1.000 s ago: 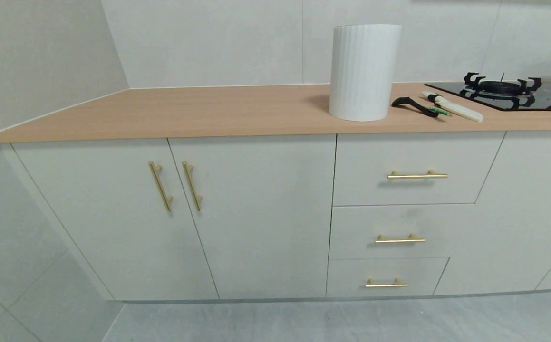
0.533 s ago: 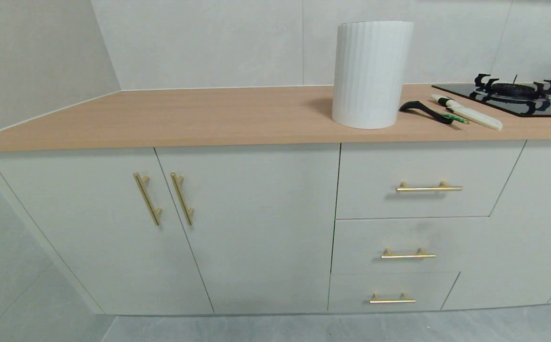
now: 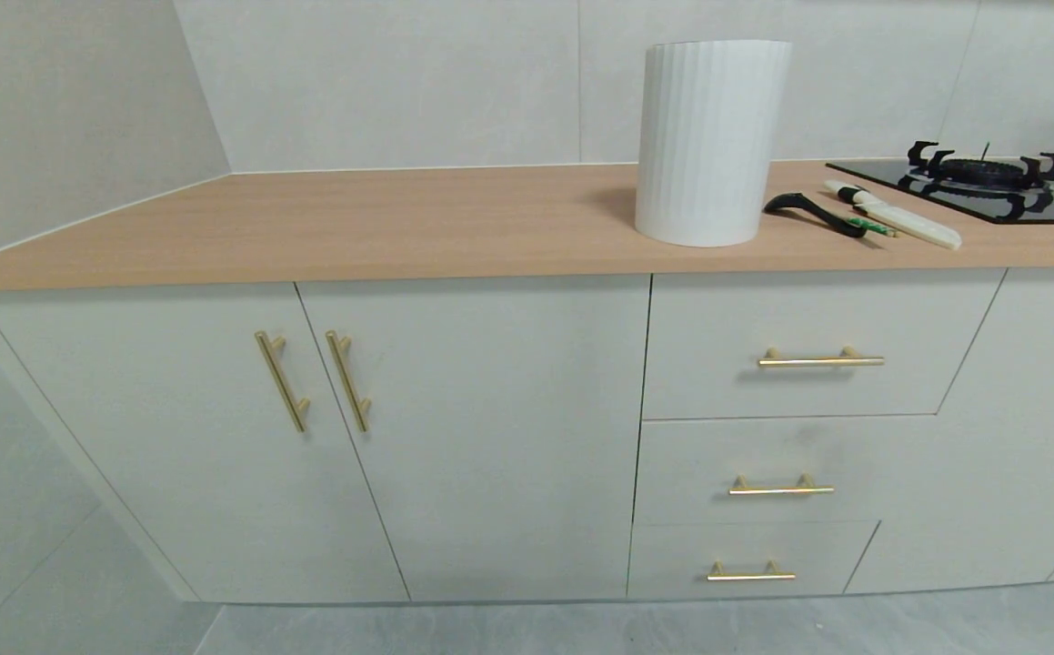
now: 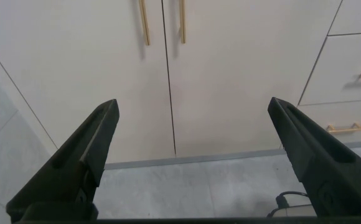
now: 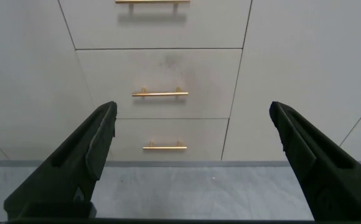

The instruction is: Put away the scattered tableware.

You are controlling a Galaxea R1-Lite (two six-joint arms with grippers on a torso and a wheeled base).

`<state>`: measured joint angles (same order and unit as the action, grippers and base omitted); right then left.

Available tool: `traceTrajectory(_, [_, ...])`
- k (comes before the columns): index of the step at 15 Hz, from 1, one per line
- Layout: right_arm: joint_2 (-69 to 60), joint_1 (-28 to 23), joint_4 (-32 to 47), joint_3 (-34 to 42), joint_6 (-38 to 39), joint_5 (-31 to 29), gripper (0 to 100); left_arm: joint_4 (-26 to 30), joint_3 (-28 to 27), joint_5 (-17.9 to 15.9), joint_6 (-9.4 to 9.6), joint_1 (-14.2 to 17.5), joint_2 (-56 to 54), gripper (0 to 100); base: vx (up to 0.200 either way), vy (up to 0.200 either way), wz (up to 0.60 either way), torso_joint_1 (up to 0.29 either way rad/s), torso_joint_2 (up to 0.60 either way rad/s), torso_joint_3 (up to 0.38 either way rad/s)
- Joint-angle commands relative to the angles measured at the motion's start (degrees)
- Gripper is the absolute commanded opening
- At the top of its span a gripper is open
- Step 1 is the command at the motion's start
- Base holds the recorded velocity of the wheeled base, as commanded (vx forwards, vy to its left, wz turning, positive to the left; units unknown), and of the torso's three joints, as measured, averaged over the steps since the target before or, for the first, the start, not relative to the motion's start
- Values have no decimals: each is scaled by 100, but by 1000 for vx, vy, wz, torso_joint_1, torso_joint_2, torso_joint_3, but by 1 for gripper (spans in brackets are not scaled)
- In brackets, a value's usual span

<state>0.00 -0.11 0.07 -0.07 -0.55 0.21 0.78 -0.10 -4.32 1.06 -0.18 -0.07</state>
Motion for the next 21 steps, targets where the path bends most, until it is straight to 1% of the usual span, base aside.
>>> traceTrajectory(1, [0,2,1,-1,-15,6,100,1,1,1,8,1,7,100,0,0,0,0,0,0])
traceTrajectory(2, [0,2,-7,-10,-33,6,100,1,1,1,-1,1,7,100,0,0,0,0,0,0])
traceTrajectory(4, [62,20,-78,-634,99,58,100,1,1,1,-1,1,7,100,0,0,0,0,0,0])
traceTrajectory(5, [387,64,-78,-872,187,94,100,1,1,1,-1,1,7,100,0,0,0,0,0,0])
traceTrajectory(7, [1072,64,-95,-907,99,313,100,1,1,1,-1,1,7,100,0,0,0,0,0,0])
traceTrajectory(8, [1195,64,-95,-924,99,375,100,1,1,1,-1,1,7,100,0,0,0,0,0,0])
traceTrajectory(9, [1767,64,-69,-1100,99,603,100,1,1,1,-1,1,7,100,0,0,0,0,0,0])
traceTrajectory(10, [2013,64,-78,-1162,99,682,100,1,1,1,-1,1,7,100,0,0,0,0,0,0])
traceTrajectory(11, [2769,72,-78,-1408,99,805,100,1,1,1,-1,1,7,100,0,0,0,0,0,0])
traceTrajectory(13, [3639,81,-122,-1671,99,814,100,1,1,1,-1,1,7,100,0,0,0,0,0,0])
traceTrajectory(14, [4359,108,-209,-1935,90,823,100,1,1,1,-1,1,7,100,0,0,0,0,0,0])
traceTrajectory(15, [4649,134,-289,-2005,90,823,100,1,1,1,-1,1,7,100,0,0,0,0,0,0])
traceTrajectory(16, [5247,222,-535,-2128,90,805,100,1,1,1,-1,1,7,100,0,0,0,0,0,0])
traceTrajectory(21, [7409,521,-1378,-2603,90,682,100,1,1,1,-1,1,7,100,0,0,0,0,0,0])
